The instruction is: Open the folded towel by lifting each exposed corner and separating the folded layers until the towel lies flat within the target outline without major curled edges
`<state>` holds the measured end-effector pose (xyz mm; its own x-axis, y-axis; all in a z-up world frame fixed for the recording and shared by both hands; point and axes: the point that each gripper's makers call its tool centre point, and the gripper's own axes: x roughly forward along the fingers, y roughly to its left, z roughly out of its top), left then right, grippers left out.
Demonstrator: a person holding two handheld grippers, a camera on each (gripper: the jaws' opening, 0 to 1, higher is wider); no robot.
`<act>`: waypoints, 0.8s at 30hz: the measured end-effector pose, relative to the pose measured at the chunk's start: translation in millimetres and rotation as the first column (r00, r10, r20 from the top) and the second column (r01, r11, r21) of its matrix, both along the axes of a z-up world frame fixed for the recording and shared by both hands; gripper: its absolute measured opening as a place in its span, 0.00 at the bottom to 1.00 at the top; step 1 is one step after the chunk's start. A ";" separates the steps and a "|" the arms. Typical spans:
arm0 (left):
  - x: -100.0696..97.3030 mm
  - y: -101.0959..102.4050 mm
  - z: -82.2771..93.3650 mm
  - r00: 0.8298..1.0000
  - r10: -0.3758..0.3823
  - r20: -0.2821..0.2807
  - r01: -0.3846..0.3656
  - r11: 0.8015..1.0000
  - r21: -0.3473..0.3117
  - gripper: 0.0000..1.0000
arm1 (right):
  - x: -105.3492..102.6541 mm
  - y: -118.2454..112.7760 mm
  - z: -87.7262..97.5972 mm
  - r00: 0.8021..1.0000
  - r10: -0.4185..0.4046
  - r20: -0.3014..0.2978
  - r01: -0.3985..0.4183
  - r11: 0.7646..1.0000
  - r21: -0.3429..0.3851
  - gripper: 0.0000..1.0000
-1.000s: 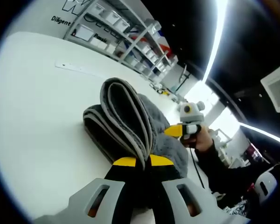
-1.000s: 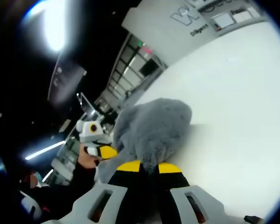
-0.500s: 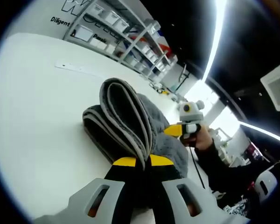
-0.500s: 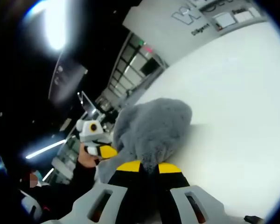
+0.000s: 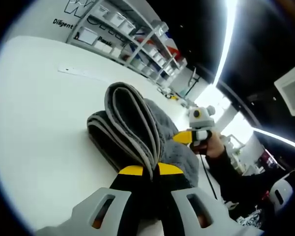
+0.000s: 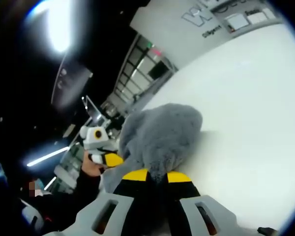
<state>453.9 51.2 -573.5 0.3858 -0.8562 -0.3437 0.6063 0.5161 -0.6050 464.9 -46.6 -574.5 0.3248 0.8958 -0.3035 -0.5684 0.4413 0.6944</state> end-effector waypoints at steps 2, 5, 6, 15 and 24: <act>2.6 0.0 1.8 0.999 0.005 0.038 -0.005 1.000 0.001 0.07 | 0.4 -0.5 -0.1 1.000 -0.001 0.000 0.001 1.000 0.002 0.07; 3.7 0.2 2.2 0.995 0.004 0.099 -0.006 1.000 0.023 0.11 | 1.3 -0.9 0.0 1.000 -0.005 0.004 0.005 1.000 0.002 0.08; 5.1 0.9 3.6 0.993 0.009 0.117 -0.011 1.000 0.023 0.13 | 1.9 -0.8 0.3 1.000 -0.006 0.009 0.006 1.000 0.003 0.09; 16.1 -2.3 26.3 0.954 0.047 0.295 -0.038 0.999 -0.037 0.82 | -0.6 1.7 10.0 0.991 0.019 0.134 -0.019 1.000 -0.001 0.77; 25.5 7.3 24.2 0.919 0.071 0.388 -0.103 0.993 0.063 1.00 | 1.2 7.0 17.4 0.960 0.045 0.278 -0.039 0.999 -0.027 1.00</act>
